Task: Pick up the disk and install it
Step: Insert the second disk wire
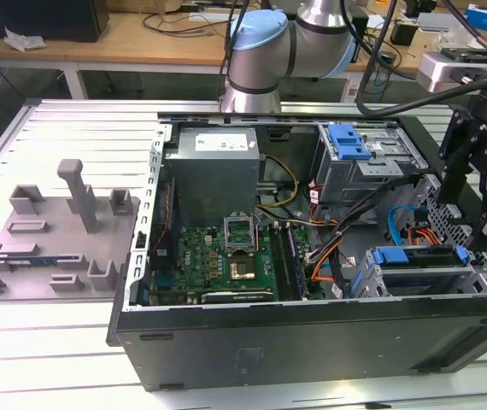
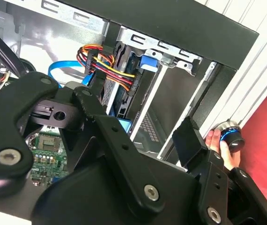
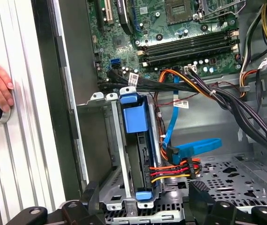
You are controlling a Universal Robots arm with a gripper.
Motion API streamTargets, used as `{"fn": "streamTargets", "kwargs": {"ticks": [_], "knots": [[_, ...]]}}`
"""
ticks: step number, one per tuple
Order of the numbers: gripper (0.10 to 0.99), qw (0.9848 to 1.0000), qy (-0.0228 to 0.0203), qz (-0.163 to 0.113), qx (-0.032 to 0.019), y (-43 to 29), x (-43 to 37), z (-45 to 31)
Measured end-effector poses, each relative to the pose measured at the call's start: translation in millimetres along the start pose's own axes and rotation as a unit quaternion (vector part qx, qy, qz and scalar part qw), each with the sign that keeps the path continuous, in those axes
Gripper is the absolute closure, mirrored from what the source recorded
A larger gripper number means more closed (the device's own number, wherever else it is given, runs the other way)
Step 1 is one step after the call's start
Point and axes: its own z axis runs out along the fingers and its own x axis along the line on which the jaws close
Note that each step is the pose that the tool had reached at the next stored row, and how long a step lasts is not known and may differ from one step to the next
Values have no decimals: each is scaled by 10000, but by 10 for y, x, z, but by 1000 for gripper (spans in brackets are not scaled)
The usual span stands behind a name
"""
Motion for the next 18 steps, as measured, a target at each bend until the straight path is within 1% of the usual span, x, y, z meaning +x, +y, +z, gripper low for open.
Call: {"fn": "streamTargets", "kwargs": {"ticks": [2,4,5,6,7,8,10,11,12,13,14,15,16,17,18], "knots": [[243,10000,7,0,1,0,0,0],[243,10000,25,-1,4,0,0,0],[243,10000,26,-3,-2,5,-41,-12],[243,10000,31,-13,-23,18,-125,-33],[243,10000,80,-20,-36,48,-311,-70],[243,9999,162,-21,-23,70,-449,-99],[243,9997,249,-23,-14,80,-450,-96],[243,9995,303,-25,-13,90,-449,-95],[243,9994,340,-28,-15,93,-450,-91],[243,9992,410,-33,-18,101,-457,-86],[243,9988,484,-54,-96,113,-456,-84],[243,9983,548,-76,-177,122,-456,-83],[243,9978,604,-93,-239,127,-459,-80],[255,9976,630,-100,-263,127,-461,-77],[322,9974,659,-105,-278,128,-466,-73]]}}
